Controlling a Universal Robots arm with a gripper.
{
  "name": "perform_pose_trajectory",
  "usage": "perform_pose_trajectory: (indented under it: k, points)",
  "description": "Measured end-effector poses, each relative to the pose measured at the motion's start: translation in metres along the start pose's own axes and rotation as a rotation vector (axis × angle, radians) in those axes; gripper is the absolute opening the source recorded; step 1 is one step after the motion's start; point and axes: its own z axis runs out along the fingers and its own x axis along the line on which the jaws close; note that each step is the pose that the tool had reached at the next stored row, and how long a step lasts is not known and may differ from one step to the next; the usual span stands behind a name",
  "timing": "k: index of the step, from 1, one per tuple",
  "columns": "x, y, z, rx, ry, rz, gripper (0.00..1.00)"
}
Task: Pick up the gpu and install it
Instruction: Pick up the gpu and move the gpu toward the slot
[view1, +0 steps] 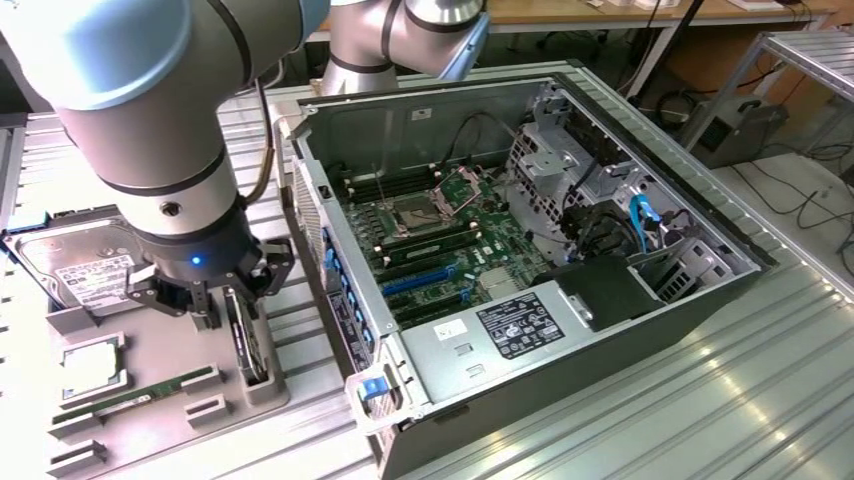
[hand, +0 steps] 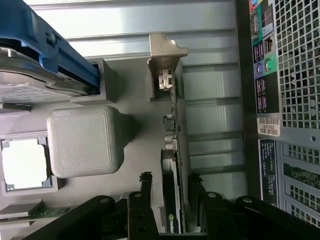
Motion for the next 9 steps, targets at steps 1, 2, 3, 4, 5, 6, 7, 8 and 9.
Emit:
perform_pose_trajectory:
  k: [1, 2, 3, 4, 5, 6, 7, 8, 9]
  points:
    - [0.0000, 0.0001, 0.0008, 0.0000, -0.0001, 0.000, 0.42]
    - [0.0000, 0.0001, 0.0009, 0.0002, 0.0000, 0.000, 0.42]
    - [0.0000, 0.0001, 0.0009, 0.0002, 0.0001, 0.000, 0.42]
    - [0.0001, 0.0002, 0.0010, 0.0003, 0.0001, 0.000, 0.42]
    - [0.0001, 0.0002, 0.0010, 0.0002, 0.0000, 0.000, 0.42]
    - [0.0001, 0.0003, 0.0012, -0.0001, -0.0002, 0.000, 0.42]
    - [0.0001, 0.0006, 0.0013, -0.0002, -0.0006, 0.000, 0.42]
    - [0.0002, 0.0010, 0.0013, -0.0001, -0.0022, 0.000, 0.42]
    - [0.0002, 0.0011, 0.0012, -0.0002, -0.0034, 0.000, 0.42]
